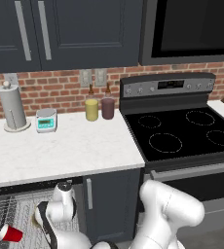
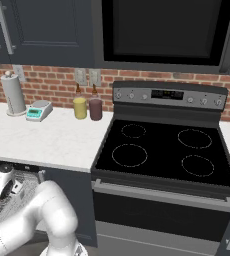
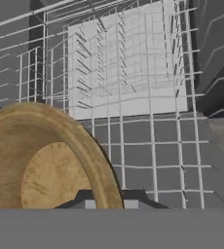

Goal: Pick up the cup and bowl from the counter, place them in the dishwasher, and close the dishwasher door.

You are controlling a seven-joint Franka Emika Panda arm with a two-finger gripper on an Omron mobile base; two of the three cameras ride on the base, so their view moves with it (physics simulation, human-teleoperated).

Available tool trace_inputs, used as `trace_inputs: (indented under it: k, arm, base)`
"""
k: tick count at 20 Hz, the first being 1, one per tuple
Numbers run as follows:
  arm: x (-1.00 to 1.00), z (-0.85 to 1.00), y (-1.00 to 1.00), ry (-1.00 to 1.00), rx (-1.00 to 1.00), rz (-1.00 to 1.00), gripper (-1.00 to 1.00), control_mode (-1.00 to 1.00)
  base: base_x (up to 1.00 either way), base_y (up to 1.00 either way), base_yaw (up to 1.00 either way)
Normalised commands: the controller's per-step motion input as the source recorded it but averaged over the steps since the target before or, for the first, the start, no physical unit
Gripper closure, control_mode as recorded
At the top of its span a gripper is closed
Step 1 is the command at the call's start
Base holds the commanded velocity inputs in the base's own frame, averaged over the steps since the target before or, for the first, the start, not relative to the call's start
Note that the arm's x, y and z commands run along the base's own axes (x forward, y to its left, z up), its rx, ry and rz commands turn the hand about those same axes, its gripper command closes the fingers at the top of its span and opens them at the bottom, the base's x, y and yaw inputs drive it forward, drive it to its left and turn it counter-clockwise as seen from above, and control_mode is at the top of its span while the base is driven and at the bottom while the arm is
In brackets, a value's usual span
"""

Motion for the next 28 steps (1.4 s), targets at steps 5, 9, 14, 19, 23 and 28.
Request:
trace_inputs:
  k: [5,9,14,19,23,28]
  arm:
    - [0.27,-0.52,0.49,0.13,-0.11,-0.11,1.0,-1.0]
    - [0.22,-0.49,0.44,0.04,-0.09,-0.08,1.0,-1.0]
    - [0.16,-0.34,0.17,0.0,0.0,-0.01,1.0,-1.0]
    - [0.0,-0.16,0.19,0.01,0.0,0.0,-1.0,-1.0]
    - [0.0,-0.12,0.17,0.0,0.0,0.0,-1.0,-1.0]
    - [0.0,-0.01,0.11,0.0,0.0,0.0,-1.0,-1.0]
  base:
    - [0.0,0.0,0.0]
    - [0.0,0.0,0.0]
    - [0.0,0.0,0.0]
    - [0.0,0.0,0.0]
    - [0.0,0.0,0.0]
    - [0.0,0.0,0.0]
